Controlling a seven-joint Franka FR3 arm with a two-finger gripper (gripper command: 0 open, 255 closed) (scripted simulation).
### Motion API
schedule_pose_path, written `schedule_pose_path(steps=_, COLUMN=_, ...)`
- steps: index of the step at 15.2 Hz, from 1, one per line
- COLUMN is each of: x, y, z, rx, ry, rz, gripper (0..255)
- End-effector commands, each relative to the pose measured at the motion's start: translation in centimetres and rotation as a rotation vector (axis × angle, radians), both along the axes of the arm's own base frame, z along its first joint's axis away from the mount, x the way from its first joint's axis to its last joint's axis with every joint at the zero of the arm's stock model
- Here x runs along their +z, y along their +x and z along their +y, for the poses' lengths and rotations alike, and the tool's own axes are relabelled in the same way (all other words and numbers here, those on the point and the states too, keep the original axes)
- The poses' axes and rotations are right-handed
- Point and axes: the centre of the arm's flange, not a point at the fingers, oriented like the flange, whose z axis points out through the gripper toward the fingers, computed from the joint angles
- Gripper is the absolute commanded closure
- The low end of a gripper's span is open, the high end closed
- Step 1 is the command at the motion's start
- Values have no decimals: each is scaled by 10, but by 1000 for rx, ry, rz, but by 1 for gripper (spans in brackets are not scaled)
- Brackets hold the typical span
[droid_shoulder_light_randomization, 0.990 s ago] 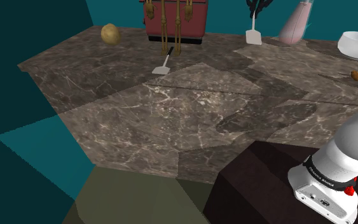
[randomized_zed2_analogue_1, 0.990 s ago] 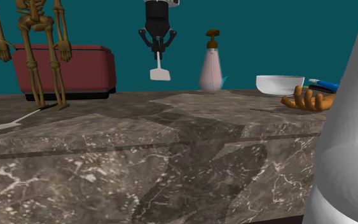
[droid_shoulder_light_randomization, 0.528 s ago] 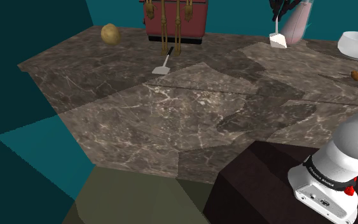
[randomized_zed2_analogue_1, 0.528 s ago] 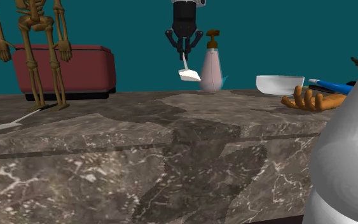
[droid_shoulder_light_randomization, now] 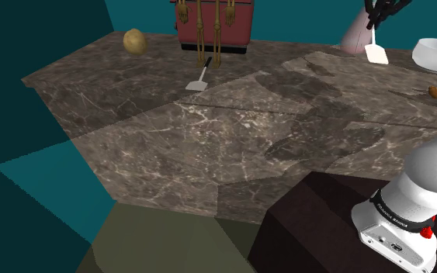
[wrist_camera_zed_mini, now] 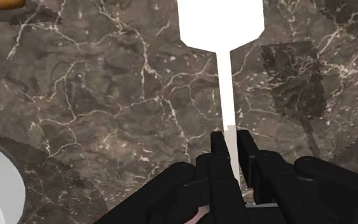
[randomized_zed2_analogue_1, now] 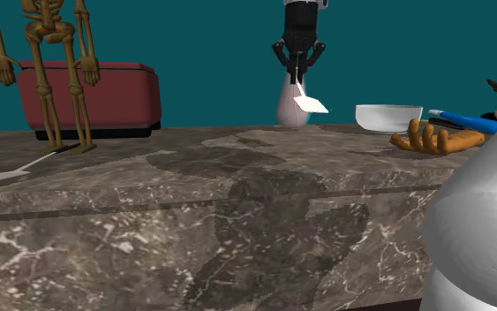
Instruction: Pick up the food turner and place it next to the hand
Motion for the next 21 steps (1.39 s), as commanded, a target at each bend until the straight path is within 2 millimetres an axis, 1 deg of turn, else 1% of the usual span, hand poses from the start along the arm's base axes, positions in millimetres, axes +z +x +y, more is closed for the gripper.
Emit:
schedule_pose_path(steps=1, x=3, y=-26, z=-13, rx=1, ry=0, rz=0, gripper=255)
schedule_pose_path(steps=21, x=3, y=-248, z=-155, rx=1, ry=0, rz=0, gripper=255)
